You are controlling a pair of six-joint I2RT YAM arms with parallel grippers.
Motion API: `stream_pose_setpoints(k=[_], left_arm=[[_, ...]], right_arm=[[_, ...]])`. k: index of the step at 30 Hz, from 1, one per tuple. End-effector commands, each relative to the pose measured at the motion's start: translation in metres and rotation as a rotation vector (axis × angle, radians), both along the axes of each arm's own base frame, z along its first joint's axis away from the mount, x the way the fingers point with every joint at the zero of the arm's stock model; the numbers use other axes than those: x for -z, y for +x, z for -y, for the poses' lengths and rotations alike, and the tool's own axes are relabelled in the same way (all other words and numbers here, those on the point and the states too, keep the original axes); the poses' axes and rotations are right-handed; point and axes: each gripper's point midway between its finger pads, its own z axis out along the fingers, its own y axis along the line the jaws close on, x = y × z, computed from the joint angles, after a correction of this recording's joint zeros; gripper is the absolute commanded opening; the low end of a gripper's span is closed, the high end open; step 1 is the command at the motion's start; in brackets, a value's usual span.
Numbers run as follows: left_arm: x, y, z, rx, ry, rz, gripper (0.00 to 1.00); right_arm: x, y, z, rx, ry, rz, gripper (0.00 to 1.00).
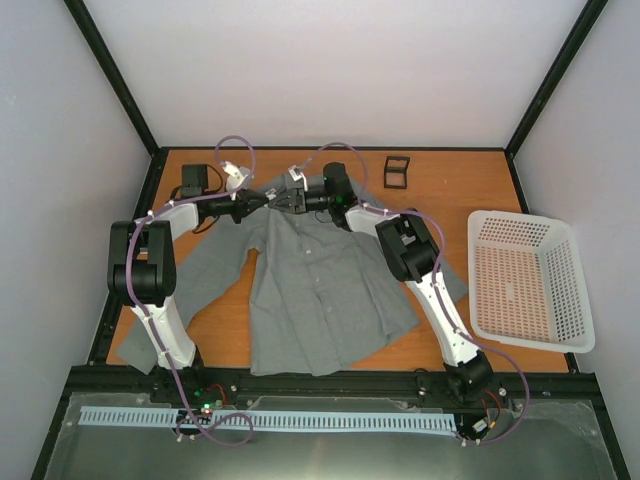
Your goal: Pin the brooch onto the clothing
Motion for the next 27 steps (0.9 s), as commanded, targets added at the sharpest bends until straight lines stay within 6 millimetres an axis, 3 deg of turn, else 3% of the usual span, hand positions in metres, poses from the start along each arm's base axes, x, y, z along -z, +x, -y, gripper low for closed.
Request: stream_pose_setpoints(k=[1, 7, 15, 27], left_arm=[[-0.021, -0.015, 0.012, 0.077, -0.059, 0.026, 0.01], [-0.024, -0.016, 0.011, 0.058, -0.053, 0.049, 0.01], [-0.020, -0.012, 0.007, 0.013, -0.022, 0.055, 0.01], [-0.011, -0.005, 0.001, -0.032, 0.021, 0.054, 0.01]], right_arm=[[-0.002, 0.028, 0.006, 0.132, 0.013, -0.044, 0.42], [0.006, 0.038, 0.013, 0.248, -0.013, -0.126, 0.42], [0.001, 0.051, 0.025, 0.401, -0.004, -0.175, 0.48], [-0.012, 0.038, 0.037, 0.418, -0.010, -0.101, 0.57]])
